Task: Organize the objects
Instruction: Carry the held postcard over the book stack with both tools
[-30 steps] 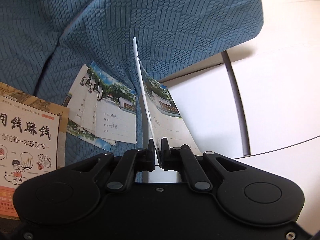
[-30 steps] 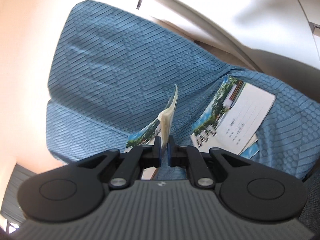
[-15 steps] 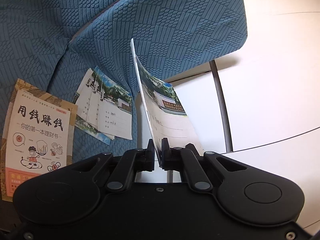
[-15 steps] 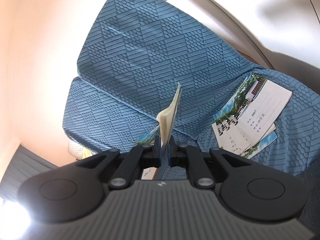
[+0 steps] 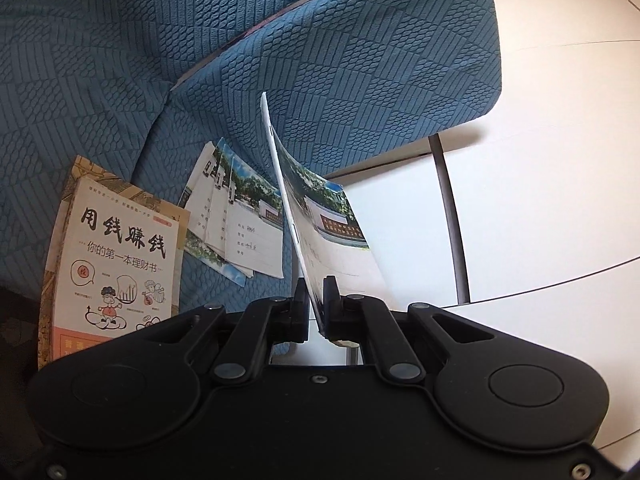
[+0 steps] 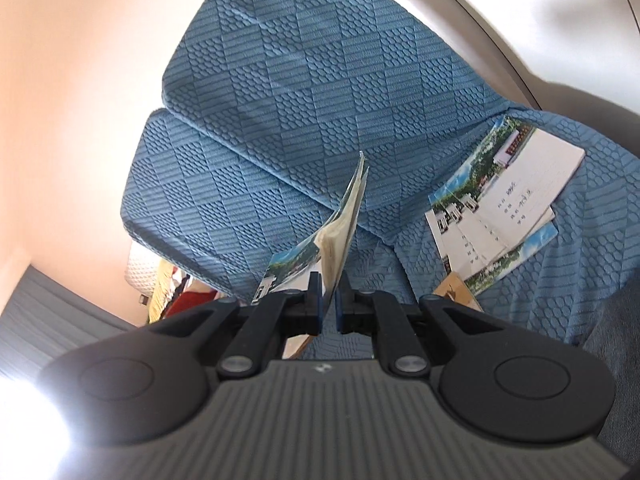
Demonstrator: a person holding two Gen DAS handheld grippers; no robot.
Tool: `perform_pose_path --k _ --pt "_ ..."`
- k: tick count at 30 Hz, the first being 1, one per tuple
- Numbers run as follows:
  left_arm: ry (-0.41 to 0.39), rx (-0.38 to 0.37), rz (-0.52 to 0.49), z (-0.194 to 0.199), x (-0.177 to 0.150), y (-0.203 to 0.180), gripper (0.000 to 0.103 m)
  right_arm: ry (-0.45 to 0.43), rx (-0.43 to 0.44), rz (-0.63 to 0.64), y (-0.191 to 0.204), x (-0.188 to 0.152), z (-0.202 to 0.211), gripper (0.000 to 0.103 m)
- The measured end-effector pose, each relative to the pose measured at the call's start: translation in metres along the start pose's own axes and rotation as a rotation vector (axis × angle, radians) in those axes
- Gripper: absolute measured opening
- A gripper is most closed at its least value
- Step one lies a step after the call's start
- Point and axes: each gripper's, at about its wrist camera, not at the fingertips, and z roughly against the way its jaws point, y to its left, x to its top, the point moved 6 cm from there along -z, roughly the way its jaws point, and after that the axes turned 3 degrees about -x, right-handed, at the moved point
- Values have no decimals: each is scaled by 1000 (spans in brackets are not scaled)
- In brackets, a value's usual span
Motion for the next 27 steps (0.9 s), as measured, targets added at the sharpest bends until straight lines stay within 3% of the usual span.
perform_pose_path --k 11,18,27 --pt "28 11 52 1 -6 47 6 68 -43 18 -20 -36 -17 9" --pt "90 26 111 -11 -13 81 6 103 -94 50 -34 -53 -22 9" --pt "107 126 109 -25 -19 120 5 155 -168 139 -51 -78 -39 9"
